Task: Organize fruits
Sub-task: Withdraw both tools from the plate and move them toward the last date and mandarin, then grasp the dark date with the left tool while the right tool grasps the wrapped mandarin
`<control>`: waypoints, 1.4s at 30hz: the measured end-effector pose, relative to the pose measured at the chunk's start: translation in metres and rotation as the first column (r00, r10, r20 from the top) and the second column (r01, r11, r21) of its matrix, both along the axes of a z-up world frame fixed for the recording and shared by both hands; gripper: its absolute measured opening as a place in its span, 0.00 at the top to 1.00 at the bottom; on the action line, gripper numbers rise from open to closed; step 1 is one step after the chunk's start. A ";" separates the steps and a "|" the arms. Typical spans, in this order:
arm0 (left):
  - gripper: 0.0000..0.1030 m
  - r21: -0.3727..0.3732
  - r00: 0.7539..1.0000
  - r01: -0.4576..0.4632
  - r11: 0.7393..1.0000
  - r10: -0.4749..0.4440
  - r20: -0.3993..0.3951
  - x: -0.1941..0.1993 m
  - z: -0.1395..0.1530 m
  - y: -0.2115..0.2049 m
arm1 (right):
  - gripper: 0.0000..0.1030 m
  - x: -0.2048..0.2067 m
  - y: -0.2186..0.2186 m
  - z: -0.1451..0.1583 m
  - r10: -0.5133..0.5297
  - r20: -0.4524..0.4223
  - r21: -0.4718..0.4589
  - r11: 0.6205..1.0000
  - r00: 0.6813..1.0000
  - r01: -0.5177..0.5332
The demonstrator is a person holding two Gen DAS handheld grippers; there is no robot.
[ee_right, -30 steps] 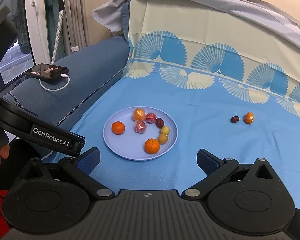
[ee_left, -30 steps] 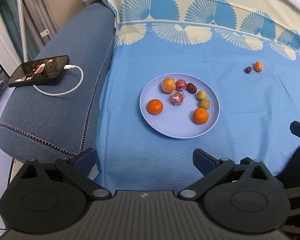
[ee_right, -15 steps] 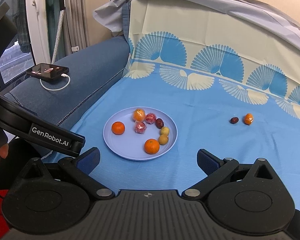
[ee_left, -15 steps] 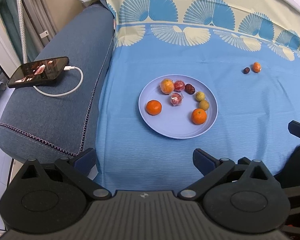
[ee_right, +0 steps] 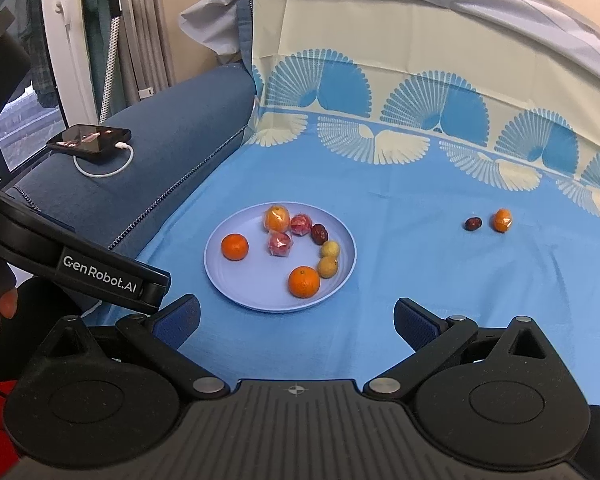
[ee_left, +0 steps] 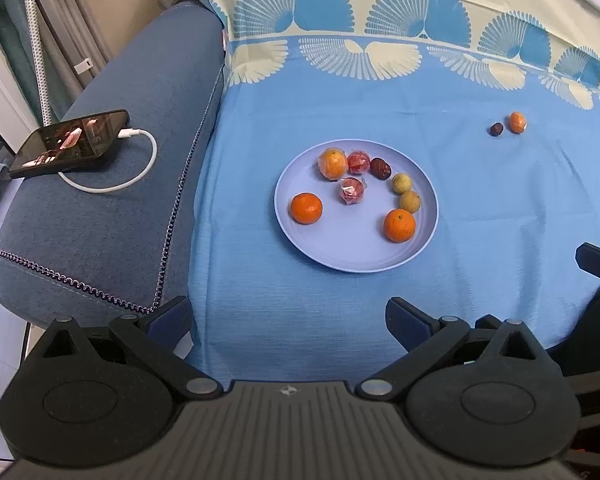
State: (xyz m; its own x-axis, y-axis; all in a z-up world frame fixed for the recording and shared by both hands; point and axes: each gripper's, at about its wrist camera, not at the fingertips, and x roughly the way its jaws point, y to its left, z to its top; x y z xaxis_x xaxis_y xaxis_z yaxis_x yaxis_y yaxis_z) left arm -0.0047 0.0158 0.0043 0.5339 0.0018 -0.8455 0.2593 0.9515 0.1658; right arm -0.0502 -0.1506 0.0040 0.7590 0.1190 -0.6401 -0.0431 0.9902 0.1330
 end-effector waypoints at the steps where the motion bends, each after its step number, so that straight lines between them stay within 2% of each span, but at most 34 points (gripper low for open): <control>1: 0.00 0.004 1.000 0.001 1.000 -0.001 -0.001 0.001 0.000 -0.001 | 0.01 0.000 -0.001 -0.001 -0.002 -0.002 0.004 1.000 1.000 0.002; 9: 0.00 0.039 0.999 0.024 0.999 -0.023 -0.023 0.011 -0.007 -0.018 | 0.01 0.007 -0.013 -0.013 -0.025 -0.030 0.042 0.999 0.999 0.027; 13: 0.00 0.054 0.999 0.031 0.998 -0.029 -0.035 0.021 -0.012 -0.028 | 0.01 0.013 -0.029 -0.024 -0.075 -0.060 0.050 0.996 0.995 0.078; 18: 0.00 0.073 0.996 0.067 0.995 -0.063 -0.063 0.041 -0.020 -0.056 | 0.01 0.020 -0.067 -0.041 -0.212 -0.077 0.025 0.976 0.974 0.215; 22: 0.00 0.036 0.991 0.099 0.994 -0.095 -0.095 0.065 -0.026 -0.090 | 0.01 0.028 -0.106 -0.057 -0.295 -0.060 -0.035 0.955 0.954 0.293; 25: 0.00 0.014 0.983 0.160 0.987 -0.158 -0.096 0.092 -0.032 -0.131 | 0.01 0.044 -0.143 -0.072 -0.341 -0.042 -0.058 0.939 0.939 0.338; 27: 0.00 0.000 0.974 0.211 0.977 -0.210 -0.089 0.120 -0.038 -0.166 | 0.01 0.065 -0.172 -0.085 -0.349 -0.019 -0.107 0.933 0.937 0.345; 29: 0.00 -0.005 0.964 0.258 0.966 -0.258 -0.066 0.146 -0.045 -0.202 | 0.01 0.093 -0.201 -0.103 -0.383 -0.006 -0.187 0.908 0.924 0.375; 32: 0.00 -0.027 0.942 0.330 0.943 -0.331 -0.056 0.186 -0.063 -0.256 | 0.01 0.131 -0.241 -0.129 -0.413 0.014 -0.227 0.886 0.911 0.405; 36: 0.00 -0.052 0.906 0.409 0.911 -0.412 -0.099 0.230 -0.098 -0.312 | 0.01 0.173 -0.278 -0.164 -0.386 -0.018 -0.205 0.904 0.922 0.375; 38: 0.00 -0.039 0.882 0.450 0.892 -0.451 -0.137 0.246 -0.117 -0.336 | 0.01 0.189 -0.288 -0.177 -0.362 -0.028 -0.187 0.918 0.932 0.350; 42: 0.00 -0.006 0.842 0.519 0.855 -0.513 -0.167 0.266 -0.146 -0.365 | 0.01 0.213 -0.299 -0.195 -0.305 -0.002 -0.158 0.940 0.952 0.301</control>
State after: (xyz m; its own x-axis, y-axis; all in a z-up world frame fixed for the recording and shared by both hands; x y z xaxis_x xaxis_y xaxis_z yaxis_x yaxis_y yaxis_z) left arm 0.2615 -0.3491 -0.1420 0.3272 -0.2027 -0.9230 0.7365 0.6666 0.1146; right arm 0.1630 -0.4496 -0.1906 0.7262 -0.2156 -0.6528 0.2636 0.9643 -0.0252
